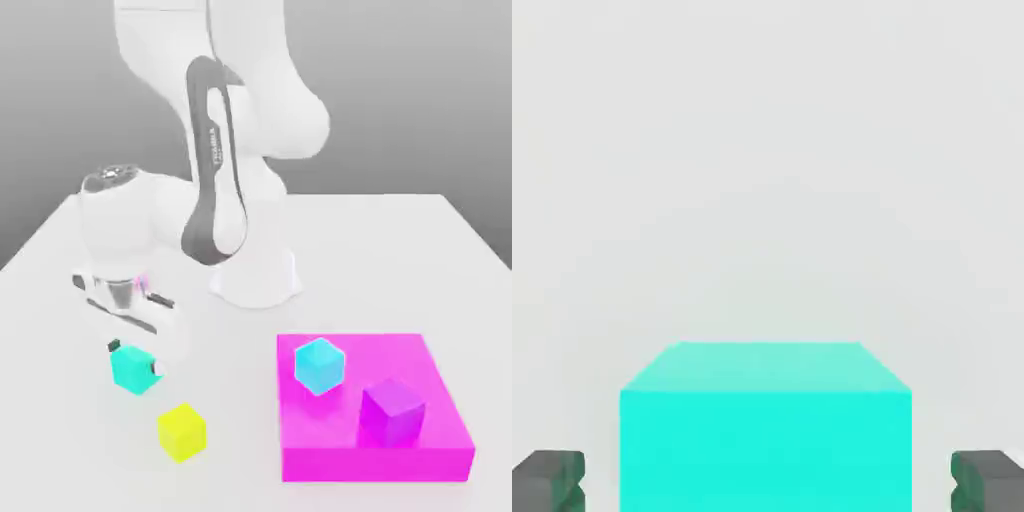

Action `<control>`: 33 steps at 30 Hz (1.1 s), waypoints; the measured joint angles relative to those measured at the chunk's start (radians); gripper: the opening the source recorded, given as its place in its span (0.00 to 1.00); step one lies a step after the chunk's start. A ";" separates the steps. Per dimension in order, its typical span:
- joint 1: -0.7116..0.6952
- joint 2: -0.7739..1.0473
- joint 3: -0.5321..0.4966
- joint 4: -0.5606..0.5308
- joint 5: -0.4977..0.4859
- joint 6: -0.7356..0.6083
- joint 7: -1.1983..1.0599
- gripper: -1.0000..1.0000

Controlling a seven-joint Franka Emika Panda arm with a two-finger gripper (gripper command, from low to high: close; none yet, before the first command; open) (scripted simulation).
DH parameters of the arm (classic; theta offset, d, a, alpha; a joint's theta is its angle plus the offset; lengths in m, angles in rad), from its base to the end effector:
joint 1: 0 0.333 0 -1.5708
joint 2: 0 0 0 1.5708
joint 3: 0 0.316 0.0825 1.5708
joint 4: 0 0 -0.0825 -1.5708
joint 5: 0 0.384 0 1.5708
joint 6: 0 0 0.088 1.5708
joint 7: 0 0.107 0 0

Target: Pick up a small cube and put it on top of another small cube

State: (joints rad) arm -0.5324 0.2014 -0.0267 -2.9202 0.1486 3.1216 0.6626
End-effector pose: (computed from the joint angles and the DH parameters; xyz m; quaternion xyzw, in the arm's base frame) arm 0.2652 -0.1819 0.1369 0.7745 -0.6326 0.0003 0.0012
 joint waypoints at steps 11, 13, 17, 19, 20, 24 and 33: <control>0.026 -0.184 -0.066 -0.032 -0.145 -0.152 0.106 0.00; 0.012 -0.256 -0.061 -0.045 -0.168 -0.212 0.121 0.00; 0.070 -0.284 -0.006 0.025 -0.155 -0.309 0.173 0.00; 0.111 -0.279 0.028 0.075 -0.146 -0.354 0.208 0.00; 0.135 -0.276 0.043 0.101 -0.142 -0.377 0.226 0.00; 0.219 -0.252 0.095 0.195 -0.140 -0.447 0.300 0.00; 0.227 -0.063 0.087 0.219 -0.178 -0.282 0.340 1.00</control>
